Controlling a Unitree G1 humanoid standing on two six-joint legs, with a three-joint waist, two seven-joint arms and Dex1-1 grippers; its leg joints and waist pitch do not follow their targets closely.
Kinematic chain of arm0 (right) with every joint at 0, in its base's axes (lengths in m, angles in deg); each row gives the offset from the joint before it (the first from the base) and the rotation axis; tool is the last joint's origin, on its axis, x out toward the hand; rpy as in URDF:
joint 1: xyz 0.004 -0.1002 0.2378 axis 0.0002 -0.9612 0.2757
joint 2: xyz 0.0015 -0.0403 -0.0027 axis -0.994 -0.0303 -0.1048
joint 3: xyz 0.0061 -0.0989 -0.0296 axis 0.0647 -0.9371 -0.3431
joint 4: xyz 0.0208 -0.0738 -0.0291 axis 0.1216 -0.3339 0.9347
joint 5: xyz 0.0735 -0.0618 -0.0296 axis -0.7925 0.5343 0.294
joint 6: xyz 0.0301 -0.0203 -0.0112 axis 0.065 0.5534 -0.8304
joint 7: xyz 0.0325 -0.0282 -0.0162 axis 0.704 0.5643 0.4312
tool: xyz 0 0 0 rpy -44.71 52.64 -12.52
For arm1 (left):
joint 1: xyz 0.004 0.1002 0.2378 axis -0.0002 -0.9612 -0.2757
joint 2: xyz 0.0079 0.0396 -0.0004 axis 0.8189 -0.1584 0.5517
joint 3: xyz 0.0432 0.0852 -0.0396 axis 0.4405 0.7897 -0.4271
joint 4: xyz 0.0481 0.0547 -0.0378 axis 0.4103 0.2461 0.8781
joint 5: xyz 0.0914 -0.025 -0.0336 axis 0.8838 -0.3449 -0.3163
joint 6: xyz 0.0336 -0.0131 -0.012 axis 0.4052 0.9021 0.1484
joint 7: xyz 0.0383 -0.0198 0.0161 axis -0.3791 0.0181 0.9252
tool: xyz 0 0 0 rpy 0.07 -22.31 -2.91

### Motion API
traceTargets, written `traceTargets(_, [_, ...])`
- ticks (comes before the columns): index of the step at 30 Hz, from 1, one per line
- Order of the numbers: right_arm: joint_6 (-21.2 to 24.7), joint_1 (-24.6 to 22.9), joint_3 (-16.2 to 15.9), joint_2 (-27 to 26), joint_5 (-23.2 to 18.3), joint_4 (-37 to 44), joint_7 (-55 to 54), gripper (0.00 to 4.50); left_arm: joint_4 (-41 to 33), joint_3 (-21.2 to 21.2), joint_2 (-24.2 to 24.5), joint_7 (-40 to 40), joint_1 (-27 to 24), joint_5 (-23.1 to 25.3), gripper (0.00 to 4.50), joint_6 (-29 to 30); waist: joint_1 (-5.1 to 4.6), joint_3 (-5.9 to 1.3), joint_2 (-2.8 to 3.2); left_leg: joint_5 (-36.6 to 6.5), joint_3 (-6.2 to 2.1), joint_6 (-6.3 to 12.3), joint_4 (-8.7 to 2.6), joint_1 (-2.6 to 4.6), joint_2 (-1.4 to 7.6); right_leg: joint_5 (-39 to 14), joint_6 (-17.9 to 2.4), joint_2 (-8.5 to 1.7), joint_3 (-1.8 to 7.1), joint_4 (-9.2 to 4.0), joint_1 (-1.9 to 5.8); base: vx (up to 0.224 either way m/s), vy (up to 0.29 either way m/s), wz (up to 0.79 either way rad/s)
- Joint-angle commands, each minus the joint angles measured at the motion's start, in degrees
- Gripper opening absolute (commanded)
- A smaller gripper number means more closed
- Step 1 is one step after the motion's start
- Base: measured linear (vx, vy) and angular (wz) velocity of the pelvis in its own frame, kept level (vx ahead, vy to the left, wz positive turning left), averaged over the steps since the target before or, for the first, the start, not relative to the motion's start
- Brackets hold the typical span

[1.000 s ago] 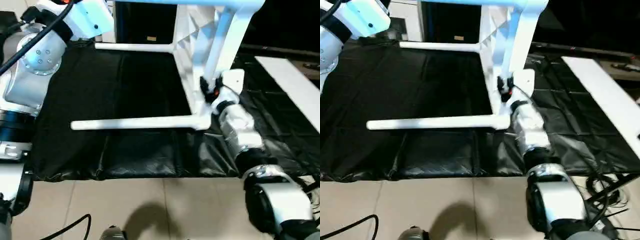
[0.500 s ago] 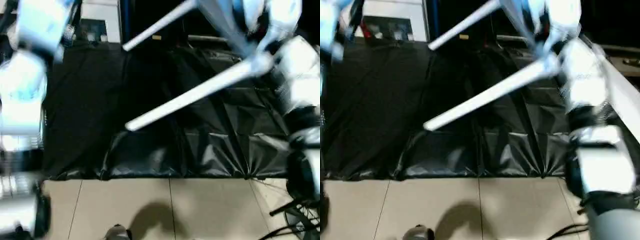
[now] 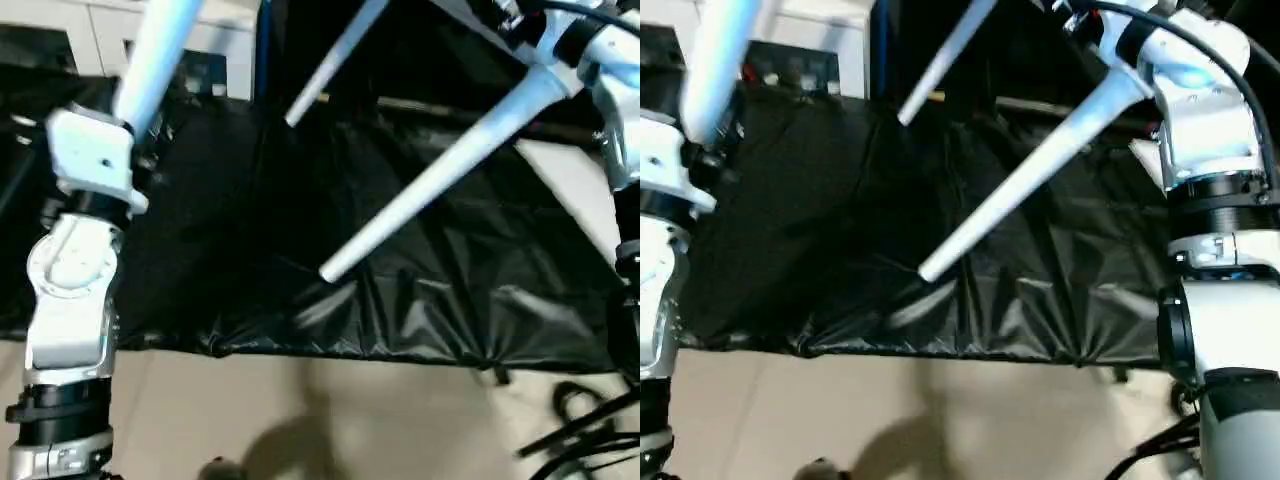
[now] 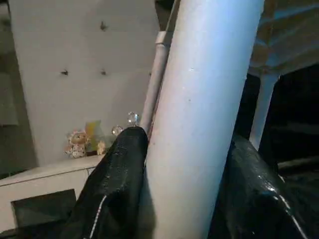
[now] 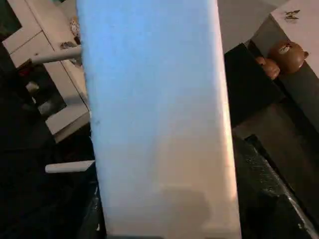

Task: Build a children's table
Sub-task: Flip table

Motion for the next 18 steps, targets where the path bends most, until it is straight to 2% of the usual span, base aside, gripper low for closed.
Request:
traceTargets(1, [-0.59,-1.0,1.88,-1.11,-5.29,1.06,2.57,2.74,6.31,1.28,-0.81,-0.12,-0.15,0.28,1.9,4.83,-1.41,-2.32,2.35,-40.52,-2.19,-7.83,-5.07,3.54,1.25,-27.22,-3.78,-1.77,0.62,-5.79,-1.24,-0.051,0.04,-0.08])
traceTargets(4, [-1.13,-1.21,2.54,-1.36,-5.21,1.22,1.8,3.05,7.34,1.99,0.15,-0.68,0.47,1.04,1.82,4.06,-1.56,-2.27,2.52,-41.83,-2.43,-7.87,-5.28,3.58,1.19,-26.9,-4.31,-1.81,0.48,-5.95,-1.22,-0.062,0.047,-0.09])
traceTargets(7, [-1.44,-1.43,3.22,-1.67,-5.78,1.6,1.97,3.13,7.43,2.3,0.12,-0.45,0.85,0.94,1.75,4.39,-1.76,-2.24,3.06,-43.6,-2.67,-8.33,-5.64,3.67,1.24,-25.89,-4.74,-1.75,0.12,-6.1,-0.99,0.0,0.0,0.0])
traceTargets(8, [-1.44,-1.43,3.22,-1.67,-5.78,1.6,1.97,3.32,7.43,2.3,0.12,-0.45,0.85,0.94,1.7,4.39,-1.74,-2.23,3.06,-44.09,-2.68,-8.36,-5.65,3.79,1.25,-25.88,-4.8,-1.75,0.02,-6.21,-1.02,0.0,0.0,0.0])
traceTargets(9, [-2.22,-1.56,3.82,-2.09,-6.52,1.52,2.26,3.32,7.26,2.89,0.03,-0.61,0.95,1.23,1.7,4.36,-1.76,-2.15,3.06,-44.98,-2.73,-8.32,-5.68,3.9,1.26,-26.08,-4.87,-1.71,-0.19,-6.34,-1.04,-0.067,0.033,-0.14])
traceTargets(10, [-2.83,-1.63,4.08,-2.32,-6.93,1.39,2.42,3.4,7.08,3.23,-0.1,-0.72,0.91,1.32,1.68,4.45,-1.85,-2.07,3.06,-46.13,-2.71,-8.19,-5.61,4.25,1.27,-26.81,-4.92,-1.78,-0.47,-6.64,-1.19,0.0,0.0,0.0])
traceTargets(12, [-3.89,-1.68,4.53,-2.78,-7.67,1.19,2.91,3.56,6.91,3.56,-0.25,-0.72,0.86,1.38,1.65,4.55,-1.9,-2.09,3.16,-46.61,-2.73,-8.14,-5.67,4.32,1.32,-26.88,-5.01,-1.82,-0.74,-6.71,-1.03,0.0,0.0,0.0])
traceTargets(13, [-5.52,-1.81,5.34,-3.7,-9.11,1.01,3.57,3.56,6.58,3.98,-0.44,-0.61,0.76,1.57,1.65,4.8,-2.11,-1.98,3.21,-47.43,-2.79,-8.19,-6.0,4.15,1.48,-26.64,-5.16,-1.76,-1.28,-6.75,-0.71,0.0,0.0,0.0])
traceTargets(15, [-6.46,-1.91,5.95,-4.46,-10.57,0.97,4.54,3.73,6.43,4.23,-0.42,-0.33,0.77,1.92,1.63,5.1,-2.22,-1.99,3.38,-48.1,-2.73,-8.12,-6.19,4.24,1.57,-26.33,-5.31,-1.74,-1.6,-6.75,-0.53,0.0,0.0,0.0])
traceTargets(16, [-8.23,-2.15,7.12,-5.83,-12.78,0.58,5.34,3.8,6.07,4.78,-0.38,0.42,0.95,3.01,1.62,5.66,-2.5,-1.93,3.38,-48.5,-2.5,-7.9,-6.28,4.37,1.59,-26.24,-5.54,-1.64,-1.78,-6.88,-0.71,0.0,0.0,0.0])
traceTargets(17, [-8.34,-2.17,7.14,-5.9,-12.9,0.55,5.48,3.86,6.02,4.85,-0.37,0.46,0.96,3.12,1.62,5.74,-2.67,-1.77,3.34,-49.23,-2.39,-7.73,-6.32,4.58,1.64,-26.79,-5.51,-1.41,-2.16,-7.02,-0.81,0.0,0.0,0.0])
traceTargets(18, [-10.7,-2.65,7.4,-7.01,-14.26,-0.11,7.02,3.94,4.68,6.34,-0.12,1.12,1.2,5.57,1.61,6.97,-2.86,-1.66,3.12,-49.61,-2.24,-7.54,-6.43,4.55,1.68,-27.33,-5.47,-1.31,-2.46,-7.1,-0.82,0.0,0.0,0.0])
